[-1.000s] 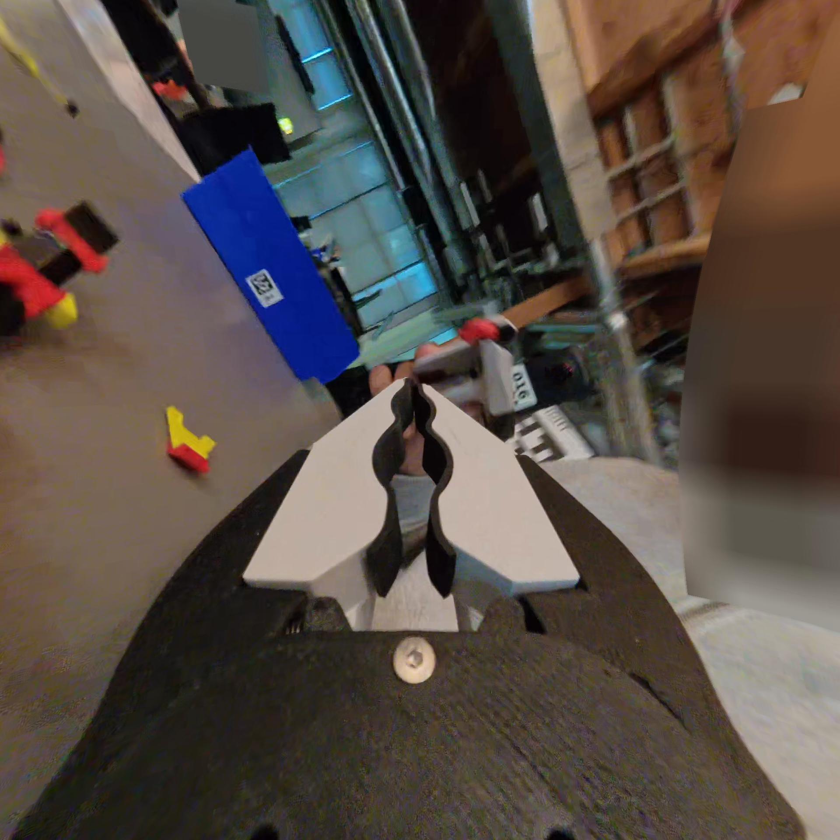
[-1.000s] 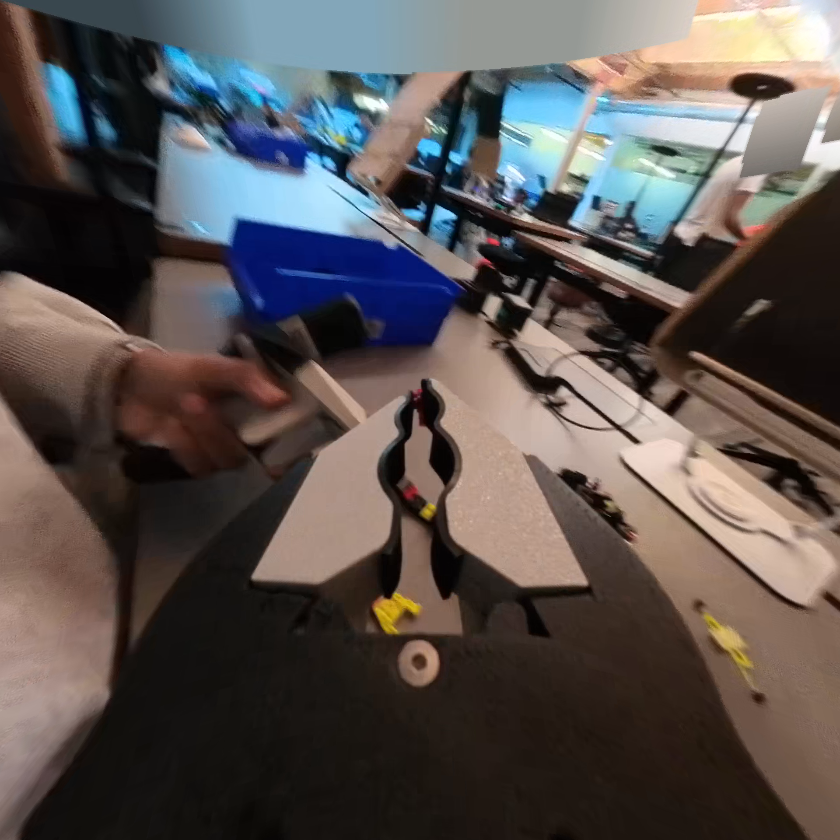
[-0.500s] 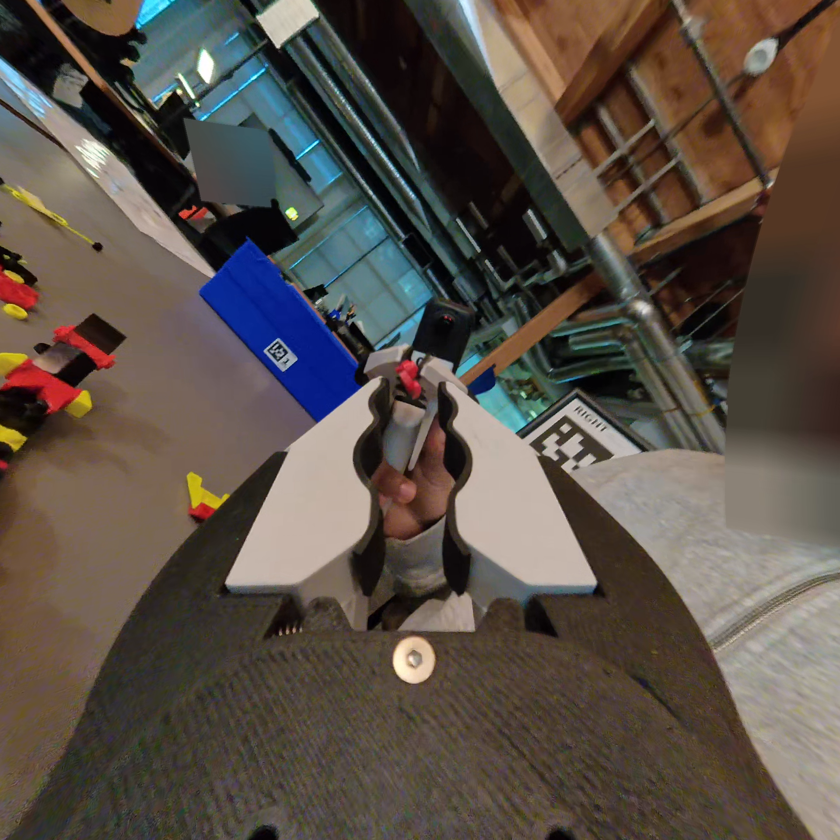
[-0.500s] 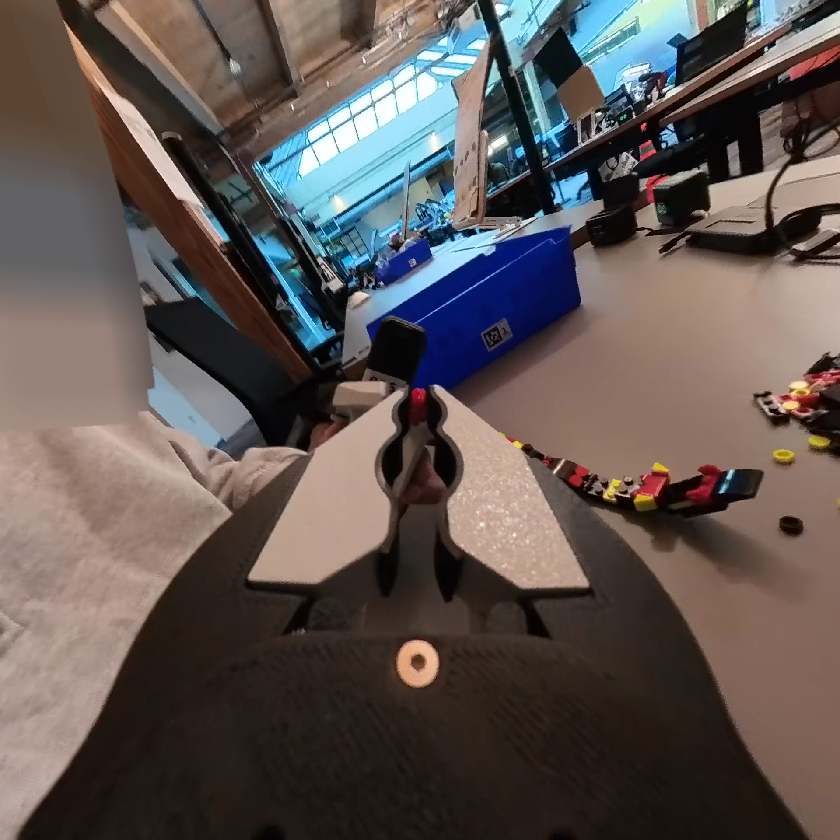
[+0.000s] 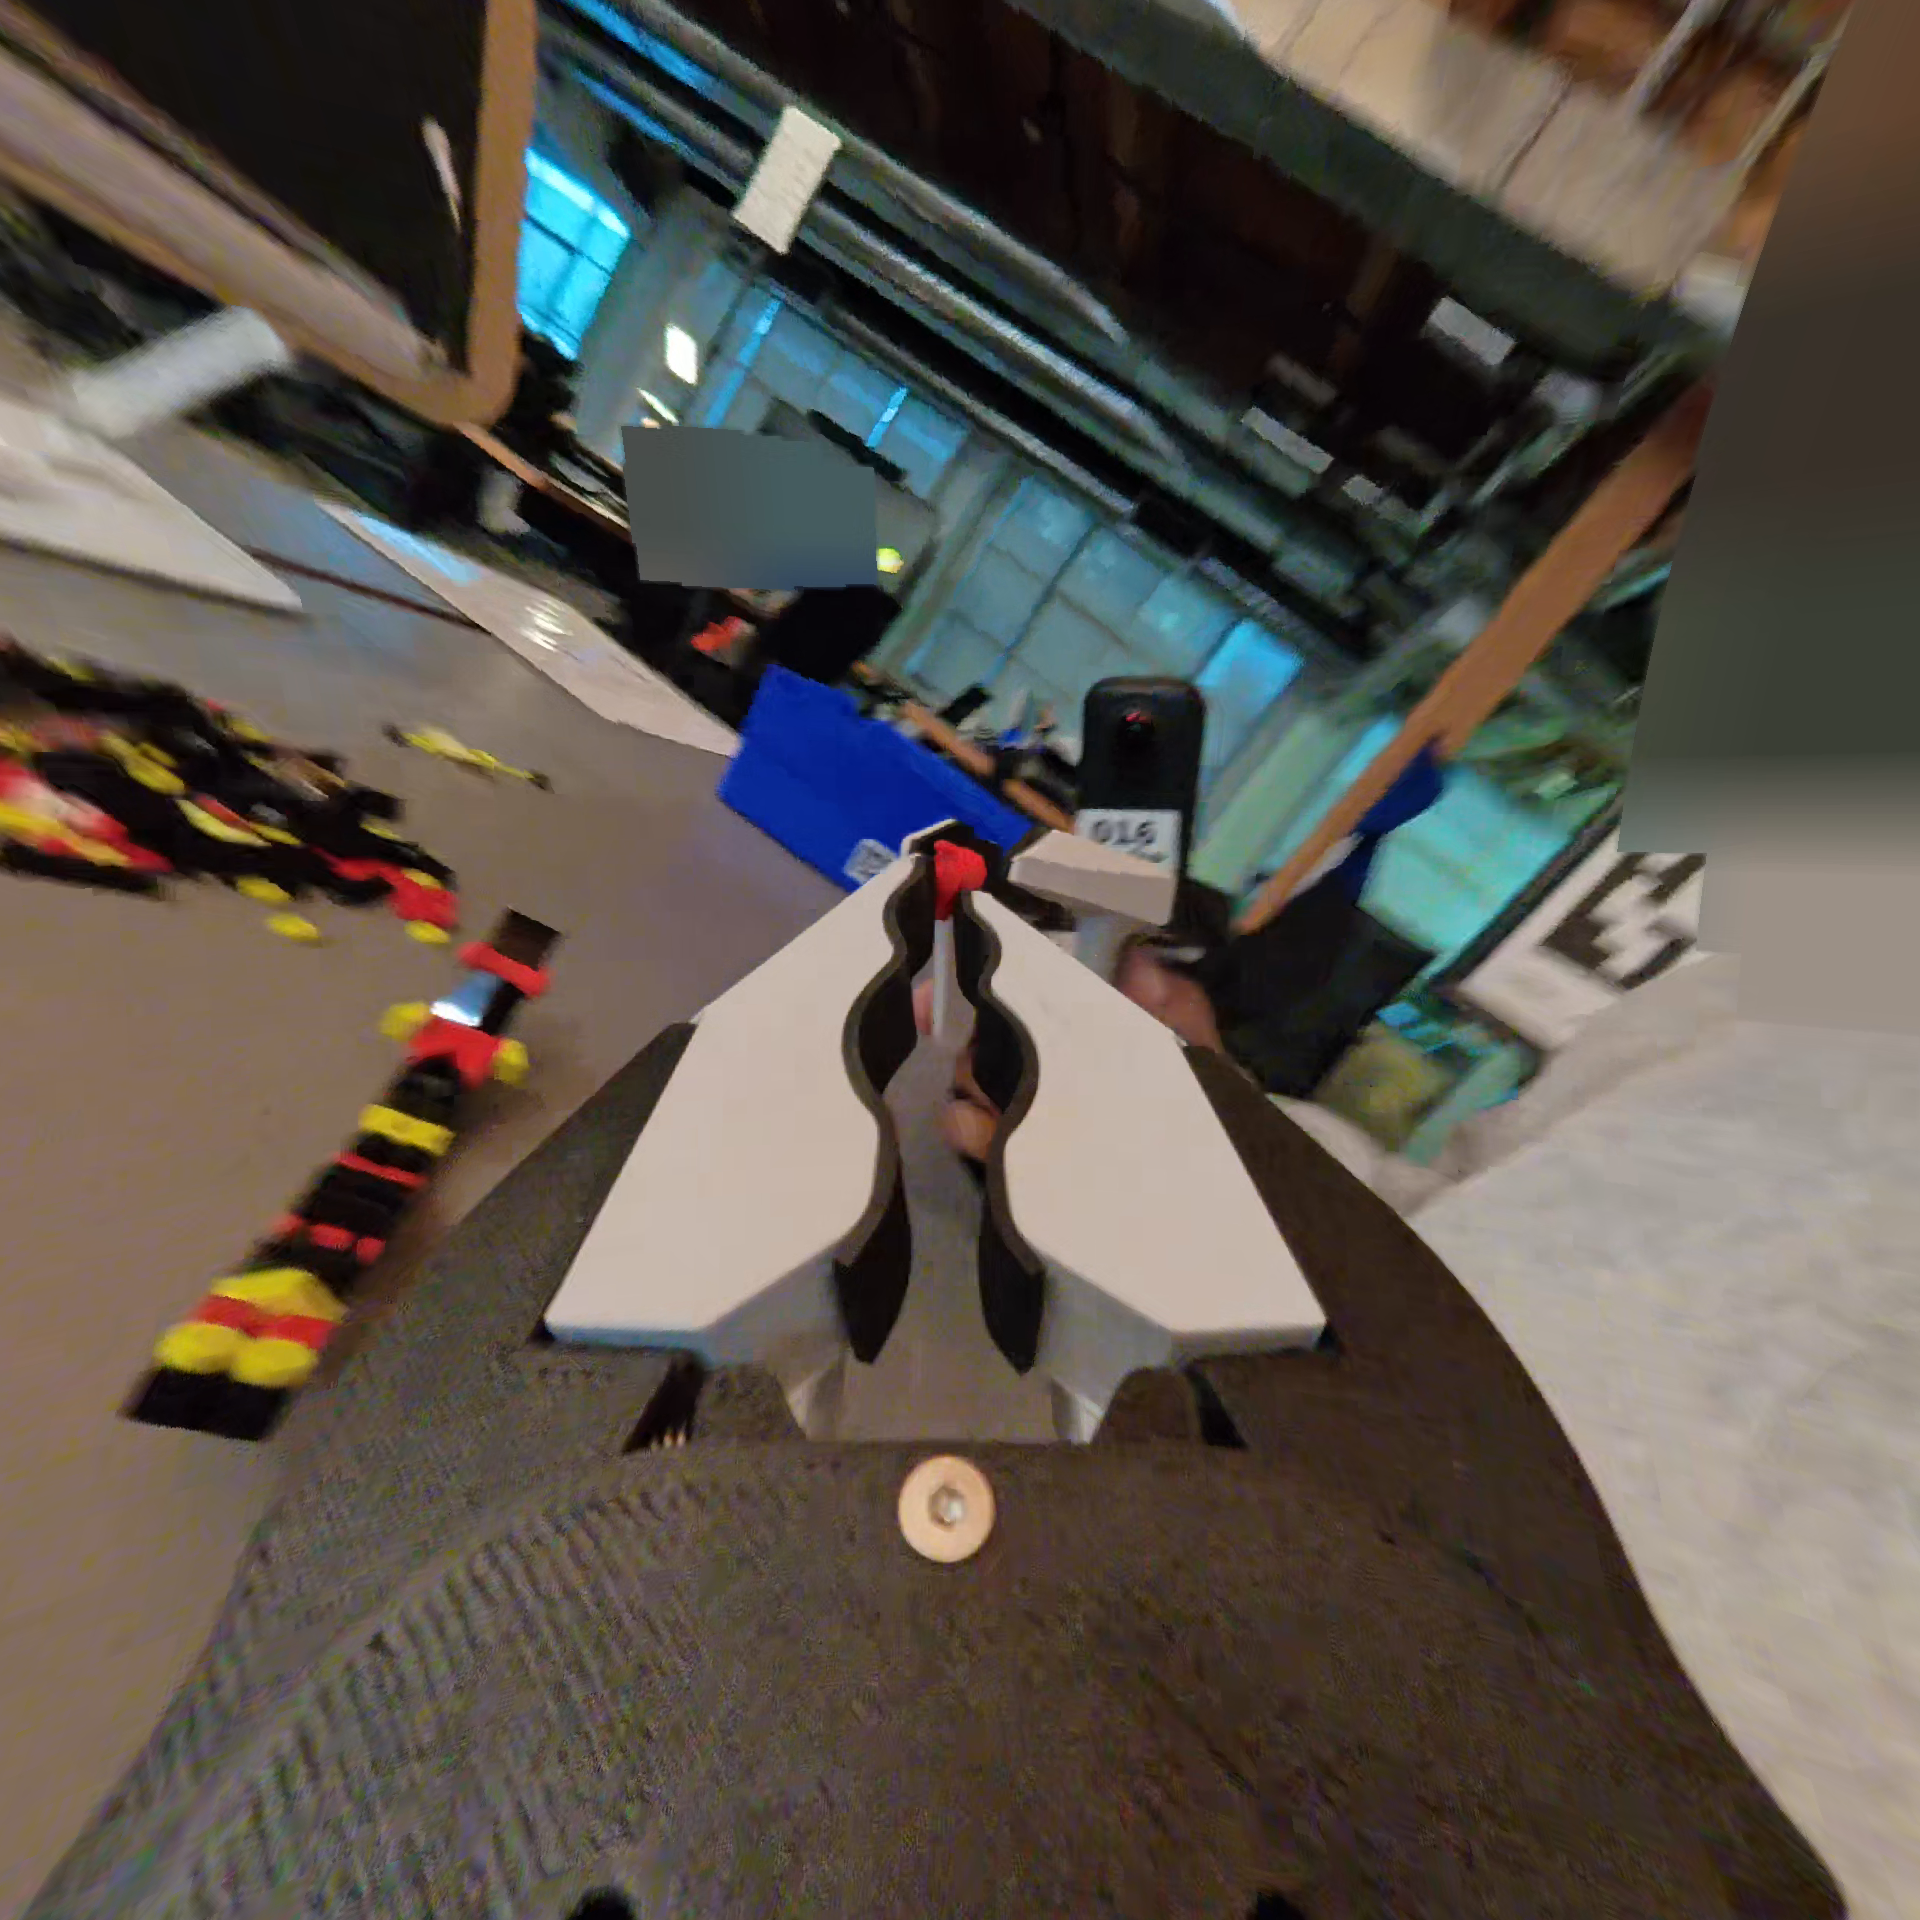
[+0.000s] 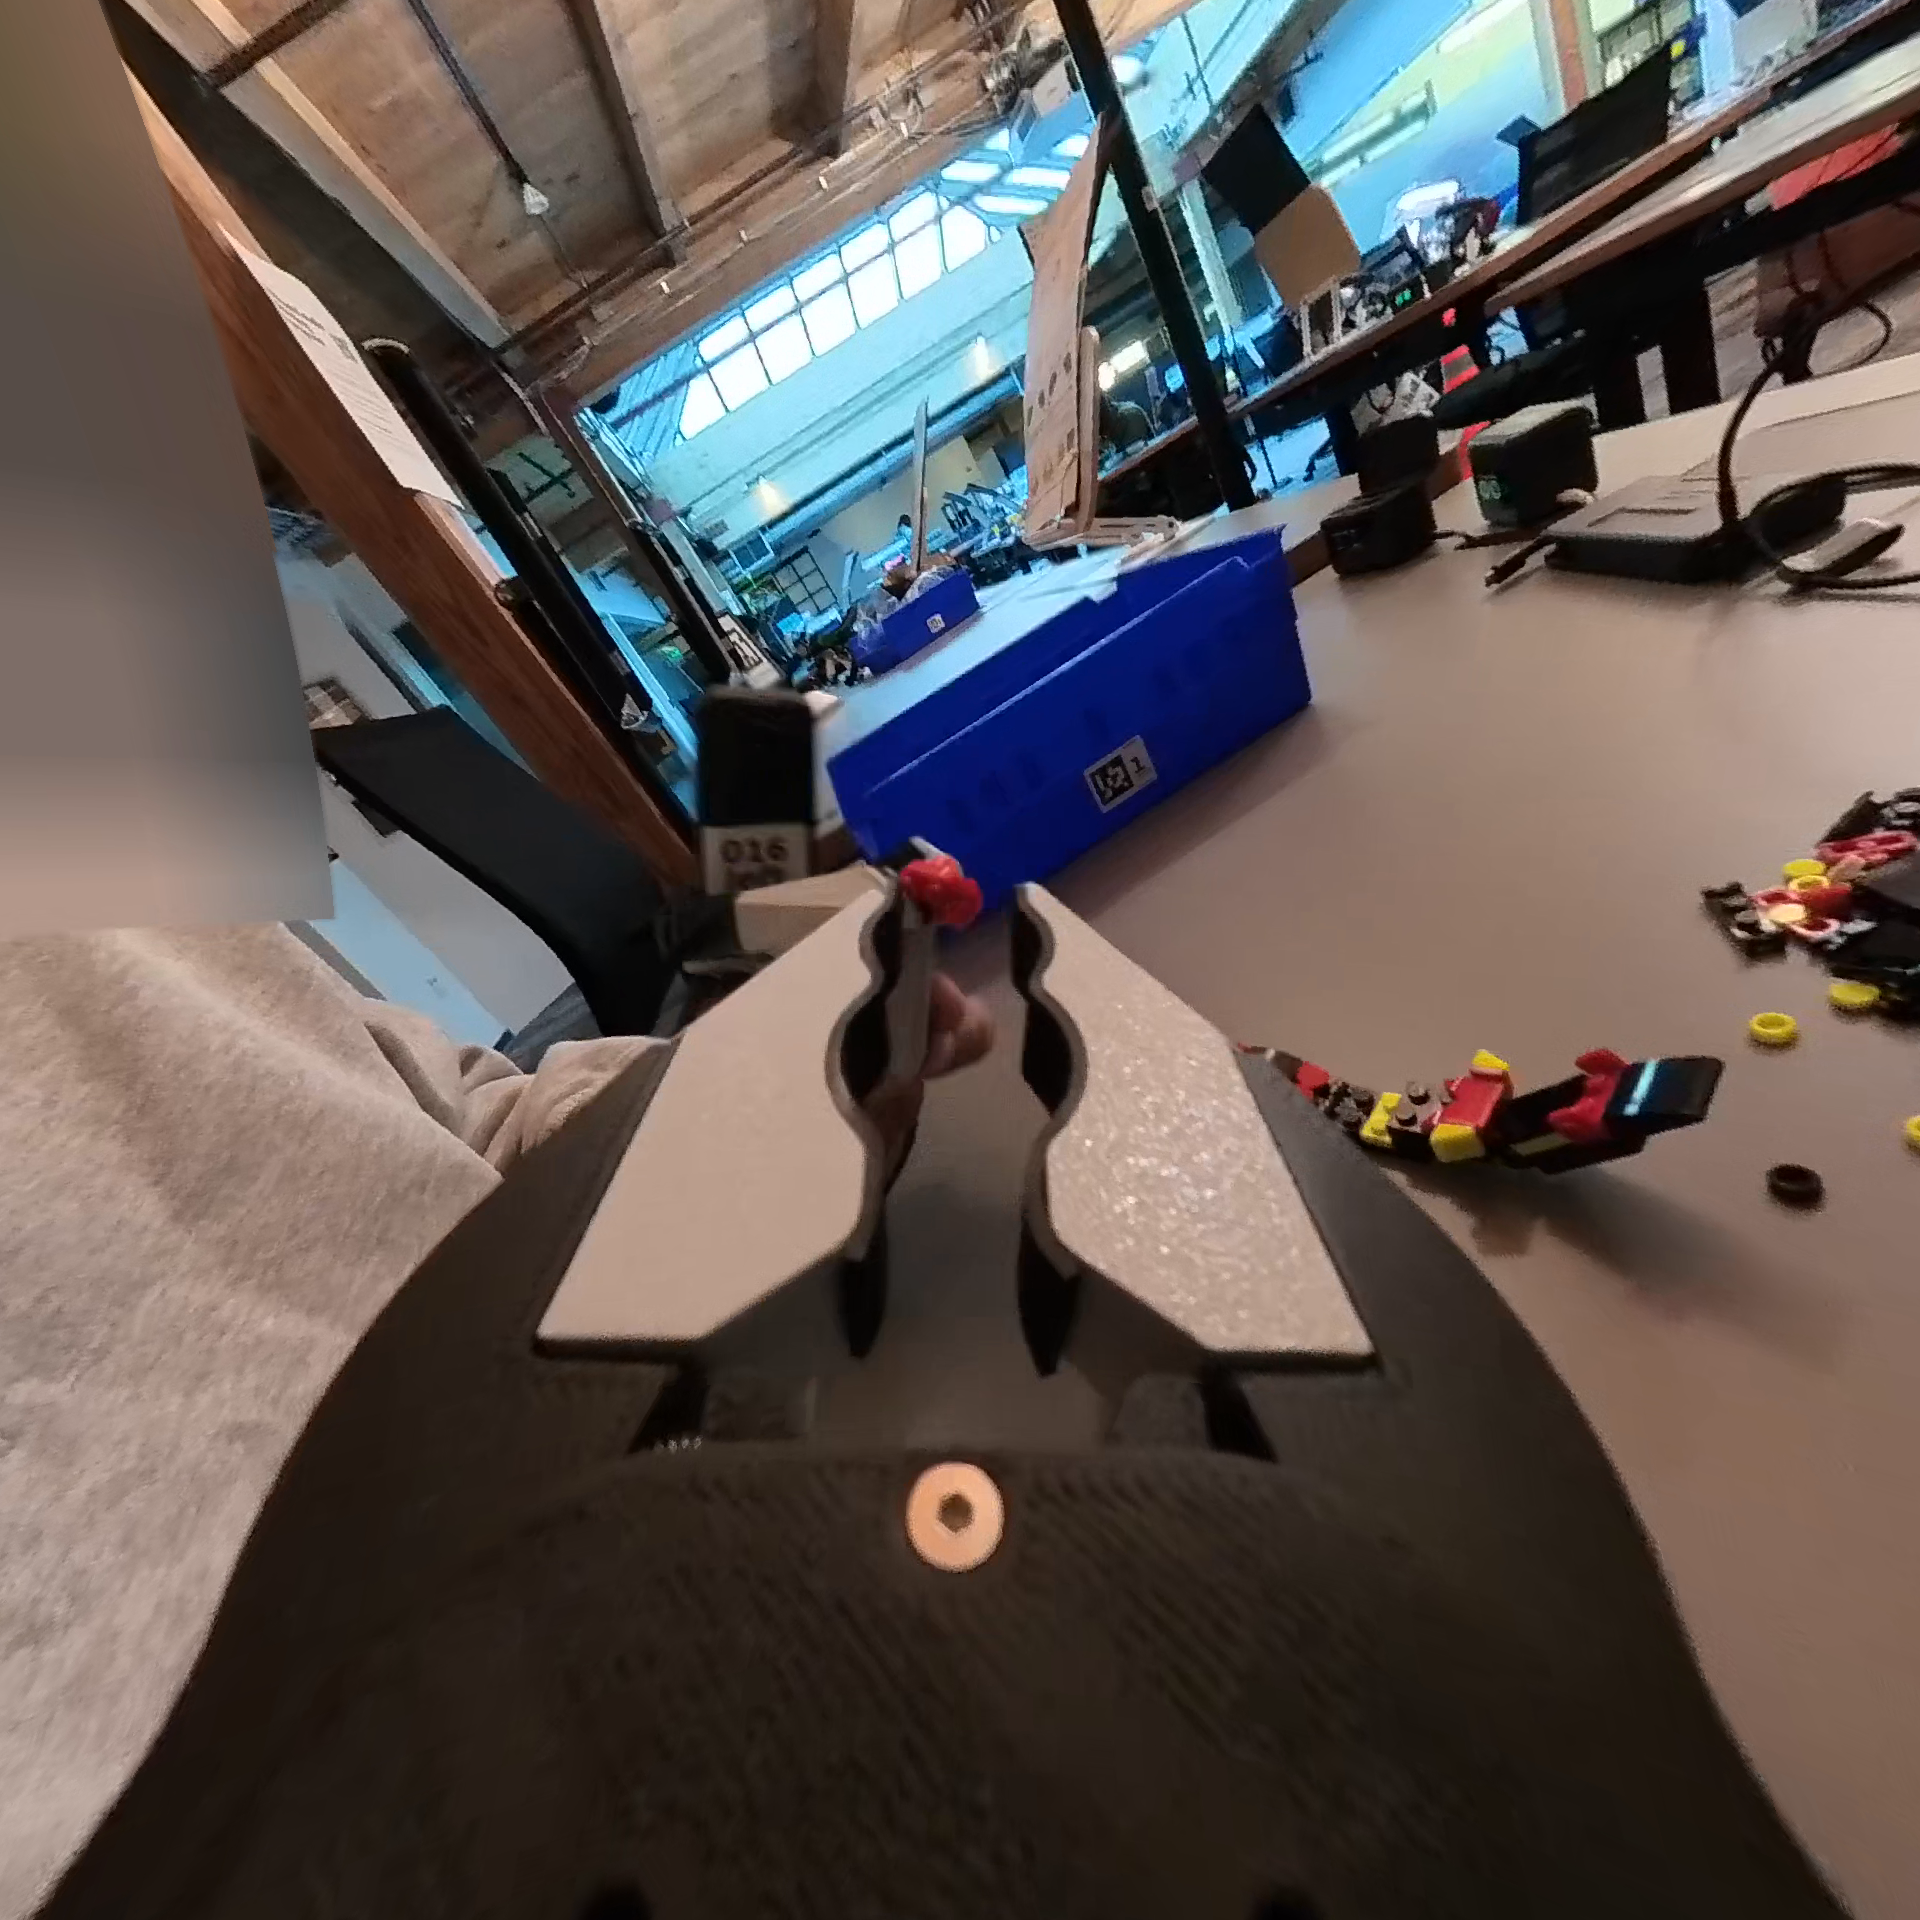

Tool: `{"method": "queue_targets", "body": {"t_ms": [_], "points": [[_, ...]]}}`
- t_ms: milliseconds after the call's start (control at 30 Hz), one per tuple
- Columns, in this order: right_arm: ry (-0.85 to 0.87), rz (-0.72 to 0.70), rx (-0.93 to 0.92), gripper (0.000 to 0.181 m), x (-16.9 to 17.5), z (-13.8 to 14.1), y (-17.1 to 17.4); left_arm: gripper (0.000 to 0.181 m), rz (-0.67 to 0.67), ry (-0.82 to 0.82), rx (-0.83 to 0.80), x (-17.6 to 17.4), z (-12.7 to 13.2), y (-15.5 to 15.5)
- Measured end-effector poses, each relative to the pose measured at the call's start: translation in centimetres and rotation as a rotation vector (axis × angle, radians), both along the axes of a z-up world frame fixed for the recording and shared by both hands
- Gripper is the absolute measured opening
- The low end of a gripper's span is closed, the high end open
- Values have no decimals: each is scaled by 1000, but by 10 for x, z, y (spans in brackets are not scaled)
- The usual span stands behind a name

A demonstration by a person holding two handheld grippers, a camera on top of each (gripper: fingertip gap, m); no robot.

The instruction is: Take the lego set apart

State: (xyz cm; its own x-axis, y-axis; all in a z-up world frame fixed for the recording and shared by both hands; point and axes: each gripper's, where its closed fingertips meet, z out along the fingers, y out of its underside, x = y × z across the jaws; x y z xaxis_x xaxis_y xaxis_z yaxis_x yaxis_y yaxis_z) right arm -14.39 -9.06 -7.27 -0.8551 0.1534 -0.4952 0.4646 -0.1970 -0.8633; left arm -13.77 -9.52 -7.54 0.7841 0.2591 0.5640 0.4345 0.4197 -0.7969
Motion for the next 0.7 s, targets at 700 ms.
{"method": "queue_targets", "body": {"t_ms": [700], "points": [[110, 74, 293, 16, 11, -22, -2, 1, 212, 538, -615, 6, -20, 14]]}}
